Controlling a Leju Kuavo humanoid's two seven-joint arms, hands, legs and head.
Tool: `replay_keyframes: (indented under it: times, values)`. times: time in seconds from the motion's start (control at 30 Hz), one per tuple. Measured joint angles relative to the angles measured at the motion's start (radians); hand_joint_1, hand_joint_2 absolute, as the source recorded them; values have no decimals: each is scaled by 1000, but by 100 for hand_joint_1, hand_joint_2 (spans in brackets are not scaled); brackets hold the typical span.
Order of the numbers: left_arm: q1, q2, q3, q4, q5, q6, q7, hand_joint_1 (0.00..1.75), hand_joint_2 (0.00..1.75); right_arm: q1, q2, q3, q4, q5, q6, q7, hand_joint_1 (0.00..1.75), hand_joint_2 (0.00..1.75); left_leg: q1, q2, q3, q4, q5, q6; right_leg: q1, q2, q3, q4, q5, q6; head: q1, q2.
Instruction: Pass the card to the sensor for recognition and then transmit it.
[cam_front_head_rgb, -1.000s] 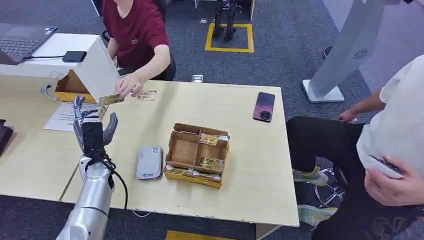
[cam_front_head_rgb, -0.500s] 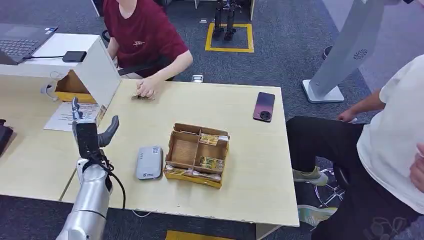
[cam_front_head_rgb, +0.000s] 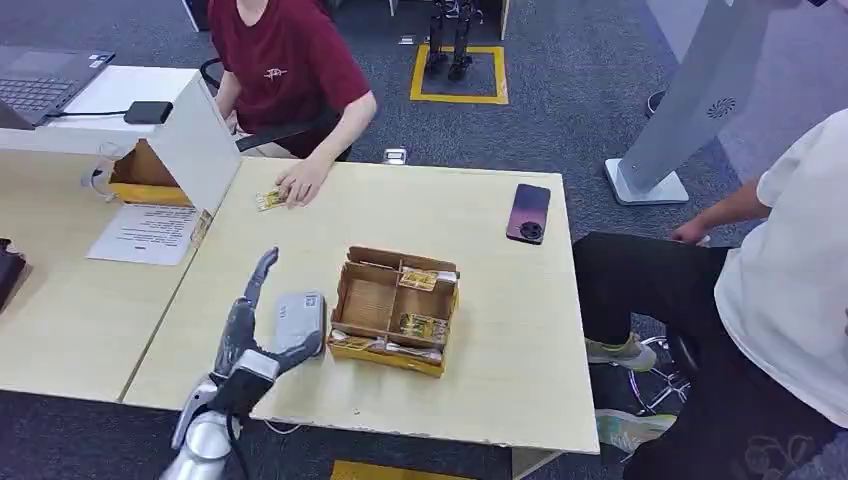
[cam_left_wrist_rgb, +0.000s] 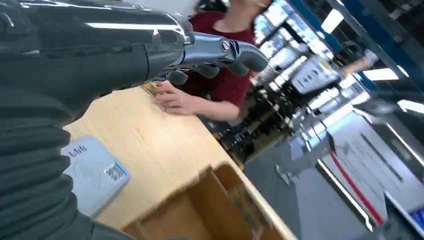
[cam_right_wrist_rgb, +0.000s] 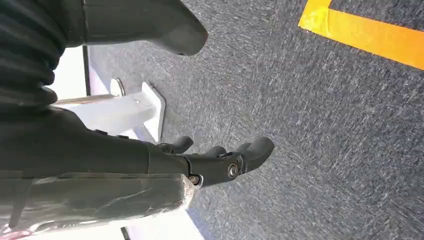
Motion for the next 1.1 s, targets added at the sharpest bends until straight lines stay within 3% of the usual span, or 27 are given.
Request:
replay_keyframes:
  times: [0.17, 0.33, 0.47, 0.63, 1.1]
  values:
    - [48, 20, -141, -54, -90, 80, 29, 0, 175, 0, 0, -10, 0, -2, -9, -6, 0, 175, 0, 0, 0, 0, 0, 0, 0, 0, 0, 0, 0, 0, 0, 0]
    - [59, 41, -217, -62, -214, 163, 78, 0, 175, 0, 0, -13, 0, -2, -8, -5, 0, 175, 0, 0, 0, 0, 1, -1, 0, 0, 0, 0, 1, -1, 0, 0]
    - [55, 47, -276, -41, -409, 290, 177, 0, 175, 0, 0, -13, 0, 1, -6, 0, 0, 175, 0, 0, 0, 0, 1, -1, 0, 0, 0, 0, 1, -1, 0, 0]
    - [21, 50, -334, 66, -577, 380, 299, 0, 175, -1, 0, -13, 0, 3, -5, 0, 0, 175, 0, 0, 0, 0, 1, 0, 0, -1, 0, 0, 1, -1, 0, 0]
    - [-34, 50, -361, 219, -656, 442, 378, 0, 175, -1, 0, -13, 0, 4, 1, -1, 0, 175, 0, 0, 0, 0, 1, -1, 0, -1, 0, 0, 1, -1, 0, 0]
